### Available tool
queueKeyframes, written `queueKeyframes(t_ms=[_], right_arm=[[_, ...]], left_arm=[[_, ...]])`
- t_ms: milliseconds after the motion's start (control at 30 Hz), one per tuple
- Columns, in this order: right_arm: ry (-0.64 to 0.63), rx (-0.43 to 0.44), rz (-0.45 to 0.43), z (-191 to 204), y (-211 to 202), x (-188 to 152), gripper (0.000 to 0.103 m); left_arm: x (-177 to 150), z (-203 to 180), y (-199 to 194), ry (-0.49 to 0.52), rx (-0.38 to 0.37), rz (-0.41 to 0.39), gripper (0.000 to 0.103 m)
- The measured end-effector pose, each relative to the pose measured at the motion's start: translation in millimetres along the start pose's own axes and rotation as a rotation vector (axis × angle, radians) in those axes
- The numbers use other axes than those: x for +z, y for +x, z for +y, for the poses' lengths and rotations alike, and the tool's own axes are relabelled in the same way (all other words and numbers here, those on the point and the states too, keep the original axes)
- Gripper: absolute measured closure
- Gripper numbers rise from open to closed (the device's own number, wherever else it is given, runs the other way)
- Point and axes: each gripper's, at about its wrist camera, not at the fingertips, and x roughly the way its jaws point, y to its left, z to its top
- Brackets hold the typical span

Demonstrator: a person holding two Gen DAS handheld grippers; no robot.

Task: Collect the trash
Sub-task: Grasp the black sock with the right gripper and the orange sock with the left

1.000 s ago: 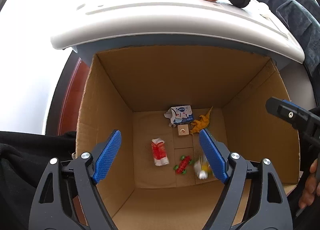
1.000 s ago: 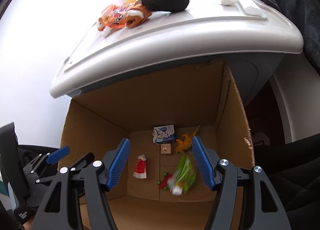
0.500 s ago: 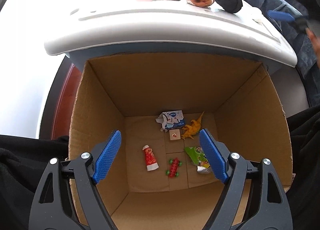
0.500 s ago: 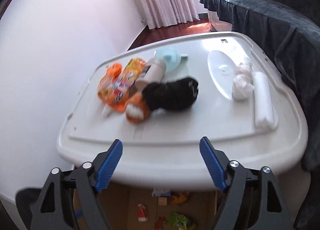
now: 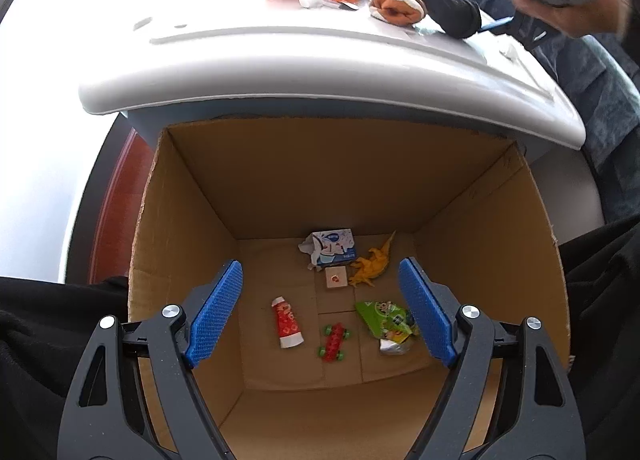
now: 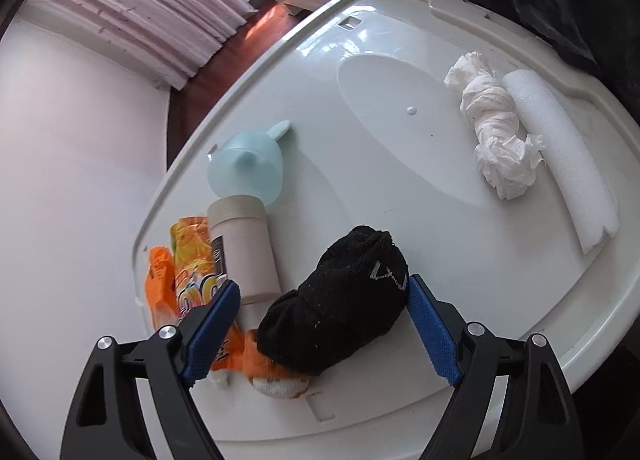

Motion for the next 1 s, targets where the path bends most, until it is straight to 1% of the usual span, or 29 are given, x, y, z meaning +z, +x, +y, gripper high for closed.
queueKeyframes(t_ms=[33, 67, 100, 133, 167, 200, 233, 300, 367, 500, 567, 667, 733, 800, 900, 1000], right_arm=[[0.001, -0.031, -0.001, 1, 4, -1, 0.022], [0.004, -0.06, 0.001, 2, 11, -2, 0.028], [0.024, -0.083, 0.008, 0, 19, -3, 0.031], [0.022, -0.091, -0.018, 0, 18, -4, 0.034], [0.0, -0.123, -0.036, 2, 17, -5, 0.049], [-0.024, -0.135, -0.041, 2, 17, -6, 0.049], [-0.043, -0.132, -0.049, 1, 15, -9, 0.053], [-0.105, -0.112, -0.049, -4, 12, -12, 0.057], [-0.163, -0.094, -0.043, -10, 7, -14, 0.059], [-0.225, 0.028, -0.016, -39, -16, -15, 0.06], [-0.285, 0.06, -0.026, -50, -32, -19, 0.06], [-0.394, 0.077, -0.078, -65, -62, -34, 0.06], [-0.425, 0.078, -0.122, -78, -80, -45, 0.06], [-0.453, 0.102, -0.17, -82, -91, -52, 0.06], [-0.535, 0.086, -0.264, -81, -109, -62, 0.06], [-0.543, 0.114, -0.271, -84, -115, -58, 0.059]], left_arm=[[1, 1, -1, -0.008, -0.005, -0.002, 0.024], [2, 2, -1, -0.014, -0.008, -0.005, 0.024], [3, 3, -3, -0.022, -0.015, -0.009, 0.024], [2, 4, -3, -0.026, -0.02, -0.012, 0.024], [2, 5, -4, -0.029, -0.023, -0.015, 0.024], [3, 5, -4, -0.029, -0.025, -0.018, 0.024], [3, 4, -5, -0.029, -0.024, -0.022, 0.024], [3, 4, -6, -0.03, -0.025, -0.026, 0.024], [3, 6, -6, -0.035, -0.029, -0.026, 0.024], [1, 6, -2, -0.051, -0.04, -0.013, 0.024], [2, 6, 0, -0.049, -0.041, -0.013, 0.024], [3, 2, 3, -0.042, -0.055, -0.015, 0.024], [6, -1, 4, -0.038, -0.07, -0.02, 0.024], [13, -6, 3, -0.037, -0.086, -0.031, 0.024], [35, -17, -3, -0.013, -0.079, -0.069, 0.024], [66, -32, -7, 0.019, -0.048, -0.129, 0.024]])
